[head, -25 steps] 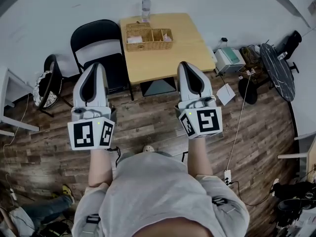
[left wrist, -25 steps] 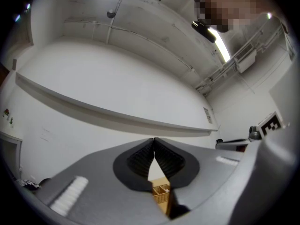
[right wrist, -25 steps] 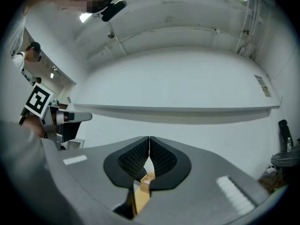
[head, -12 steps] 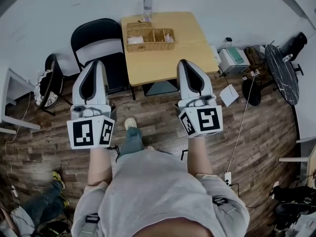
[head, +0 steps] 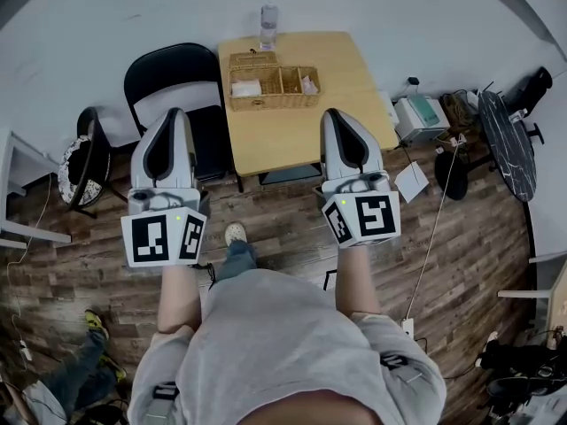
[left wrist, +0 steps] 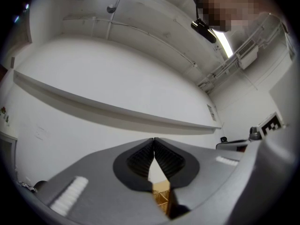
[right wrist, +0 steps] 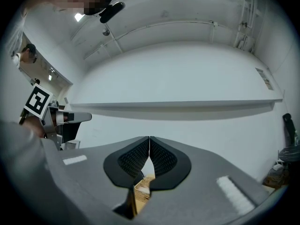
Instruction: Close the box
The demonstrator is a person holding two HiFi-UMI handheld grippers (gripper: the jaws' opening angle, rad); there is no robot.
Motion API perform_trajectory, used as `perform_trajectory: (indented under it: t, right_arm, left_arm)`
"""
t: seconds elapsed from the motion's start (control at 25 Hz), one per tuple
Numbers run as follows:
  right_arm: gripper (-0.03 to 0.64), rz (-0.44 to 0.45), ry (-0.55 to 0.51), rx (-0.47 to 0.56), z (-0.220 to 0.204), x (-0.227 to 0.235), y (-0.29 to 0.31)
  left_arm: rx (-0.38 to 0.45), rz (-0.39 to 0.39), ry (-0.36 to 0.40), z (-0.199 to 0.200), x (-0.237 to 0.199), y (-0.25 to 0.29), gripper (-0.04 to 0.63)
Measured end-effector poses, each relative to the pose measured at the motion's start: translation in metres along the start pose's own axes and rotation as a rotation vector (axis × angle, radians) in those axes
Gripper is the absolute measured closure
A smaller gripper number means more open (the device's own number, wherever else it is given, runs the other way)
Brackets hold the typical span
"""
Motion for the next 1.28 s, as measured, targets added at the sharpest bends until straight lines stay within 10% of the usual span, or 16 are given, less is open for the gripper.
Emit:
perform_trajectory:
  t: [1.28]
  right_arm:
    - [0.612,-0.120,-0.024,-0.001,-0.048,0.042,0.209]
  left_arm:
    - [-0.016,-0.153,-0.020,-0.068,-0.101,0.213,0.537]
Point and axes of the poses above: the fingertips, and each gripper's own axes: y forward along the fingers, x to its right, z out of its top, the point moved 5 cm from there along -y, backward along the fingers, and after that the axes turned 9 degrees about z, right-handed, at the moved point
